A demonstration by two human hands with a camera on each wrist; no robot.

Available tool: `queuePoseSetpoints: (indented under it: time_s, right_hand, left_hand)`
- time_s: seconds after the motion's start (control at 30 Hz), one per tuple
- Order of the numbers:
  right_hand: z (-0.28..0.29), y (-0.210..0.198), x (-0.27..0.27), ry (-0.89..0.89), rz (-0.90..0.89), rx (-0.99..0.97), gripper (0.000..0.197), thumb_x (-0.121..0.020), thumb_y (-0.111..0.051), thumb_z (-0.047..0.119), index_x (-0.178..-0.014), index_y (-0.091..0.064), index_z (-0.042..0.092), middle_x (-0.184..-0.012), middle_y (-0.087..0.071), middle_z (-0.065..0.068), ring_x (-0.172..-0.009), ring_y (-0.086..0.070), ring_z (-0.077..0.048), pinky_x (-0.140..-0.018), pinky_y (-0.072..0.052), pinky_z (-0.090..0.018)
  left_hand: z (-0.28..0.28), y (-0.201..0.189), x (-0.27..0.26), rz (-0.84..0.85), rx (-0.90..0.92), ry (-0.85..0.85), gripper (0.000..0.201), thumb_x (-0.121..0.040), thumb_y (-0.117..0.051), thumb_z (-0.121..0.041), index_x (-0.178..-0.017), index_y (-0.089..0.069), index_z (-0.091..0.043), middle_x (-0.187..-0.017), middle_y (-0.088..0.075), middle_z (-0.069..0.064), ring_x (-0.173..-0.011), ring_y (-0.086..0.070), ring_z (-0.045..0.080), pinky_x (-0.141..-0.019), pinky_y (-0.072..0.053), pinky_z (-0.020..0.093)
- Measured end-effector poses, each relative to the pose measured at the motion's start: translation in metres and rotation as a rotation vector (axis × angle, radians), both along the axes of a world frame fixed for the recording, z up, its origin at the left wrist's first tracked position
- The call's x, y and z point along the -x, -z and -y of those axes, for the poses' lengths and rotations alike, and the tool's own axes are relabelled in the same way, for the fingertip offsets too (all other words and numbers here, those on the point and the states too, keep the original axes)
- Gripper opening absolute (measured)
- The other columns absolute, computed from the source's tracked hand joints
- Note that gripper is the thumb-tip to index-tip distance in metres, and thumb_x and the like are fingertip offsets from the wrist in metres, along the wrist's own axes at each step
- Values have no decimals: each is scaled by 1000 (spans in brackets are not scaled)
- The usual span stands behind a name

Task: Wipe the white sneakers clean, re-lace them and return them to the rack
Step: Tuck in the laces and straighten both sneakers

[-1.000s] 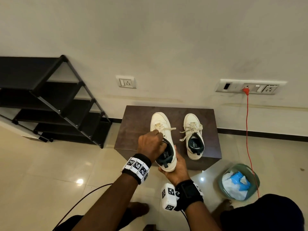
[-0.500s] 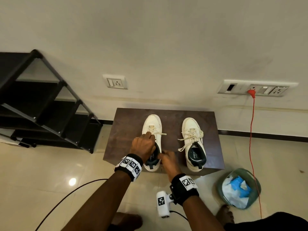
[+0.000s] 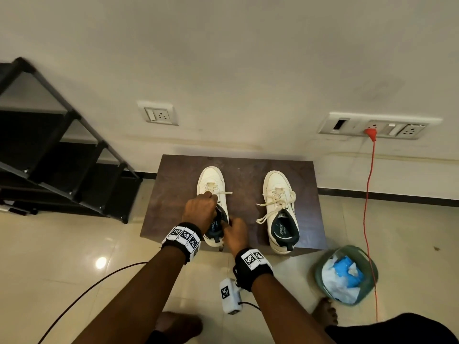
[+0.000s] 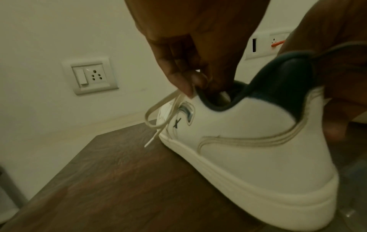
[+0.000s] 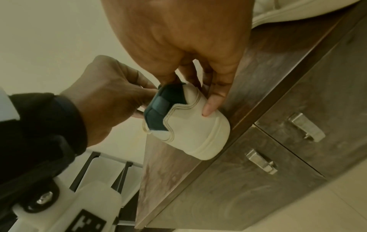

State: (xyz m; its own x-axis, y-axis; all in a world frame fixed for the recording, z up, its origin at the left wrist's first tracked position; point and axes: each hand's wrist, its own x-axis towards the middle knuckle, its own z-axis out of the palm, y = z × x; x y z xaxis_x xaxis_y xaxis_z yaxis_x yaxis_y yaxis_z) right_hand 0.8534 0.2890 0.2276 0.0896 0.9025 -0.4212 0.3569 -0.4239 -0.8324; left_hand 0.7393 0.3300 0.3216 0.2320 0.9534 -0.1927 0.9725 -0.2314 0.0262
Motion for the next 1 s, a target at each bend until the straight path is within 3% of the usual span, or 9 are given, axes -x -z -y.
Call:
queuePoseSetpoints:
  time_s: [0.1, 0.17, 0.23, 0.33, 0.4, 0.5, 0.6, 0.83, 1.0]
  right_hand:
    - [10, -28, -16, 4, 22, -53, 39, -81, -54, 38, -93, -75, 7, -91, -75, -12, -89, -69, -31, -78, -55, -45]
    - [18, -47, -36, 82, 67, -144, 20, -86, -60, 17, -97, -74, 8, -96, -73, -13, -90, -67, -28, -82, -54, -40]
    - [28, -62, -65, 182, 110, -220, 25, -86, -62, 0, -106, -74, 8, -102, -71, -10, -93, -66, -23, -84, -53, -35]
    - [38, -73, -113, 338, 192, -293, 25, -82, -67, -7, -101, -76, 7, -97, -73, -7, -86, -68, -20, -77, -50, -24]
    - [42, -71, -142, 346, 179, -286, 26, -78, -72, -7, -97, -77, 10, -94, -75, -5, -83, -70, -17, -75, -54, -24]
    - [45, -67, -167, 149, 173, -232, 24, -73, -83, 5, -95, -79, 14, -87, -77, 0, -79, -72, -12, -73, -61, -35]
    - [44, -65, -173, -129, 367, -248, 15, -74, -85, 18, -88, -81, 14, -84, -76, -4, -78, -69, -18, -69, -55, -34]
    - [23, -68, -194, -449, 497, -227, 10, -84, -73, 19, -88, -82, 16, -83, -76, -7, -78, -68, -23, -66, -44, -28]
    - [-5, -82, -201, -730, 483, -105, 10, -83, -74, 15, -88, -82, 13, -83, -77, -8, -76, -69, -23, -73, -52, -33]
  left_hand:
    - [9, -12, -13, 52, -10, -96, 18, -83, -64, -9, -101, -67, -7, -100, -69, 12, -84, -68, 37, -61, -47, 37]
    - [17, -14, -30, 113, -38, -116, 16, -75, -70, -8, -91, -70, -10, -89, -69, 11, -76, -68, 36, -57, -50, 37]
    - [25, -11, -53, 200, -90, -64, 9, -75, -70, -14, -84, -70, -14, -86, -67, 7, -72, -67, 31, -54, -47, 33]
    - [32, -6, -93, 347, -72, -30, 15, -87, -63, -31, -92, -74, -23, -101, -66, 2, -83, -66, 25, -64, -52, 33]
    - [33, -3, -117, 440, -34, -32, 17, -87, -68, -35, -100, -77, -27, -109, -65, -2, -94, -65, 23, -73, -52, 34]
    - [30, 4, -143, 425, 51, -11, 26, -89, -68, -36, -114, -75, -33, -125, -63, -1, -109, -62, 25, -85, -49, 35]
    - [25, 18, -155, 263, 98, 75, 30, -97, -55, -39, -124, -69, -35, -125, -65, 5, -110, -63, 29, -84, -49, 37]
    - [12, 31, -167, 56, 91, 214, 29, -101, -46, -24, -119, -69, -20, -126, -60, 13, -101, -67, 35, -80, -52, 41]
    - [-4, 33, -163, 110, 144, 220, 27, -99, -51, -20, -114, -71, -12, -114, -68, 16, -103, -67, 37, -84, -51, 43]
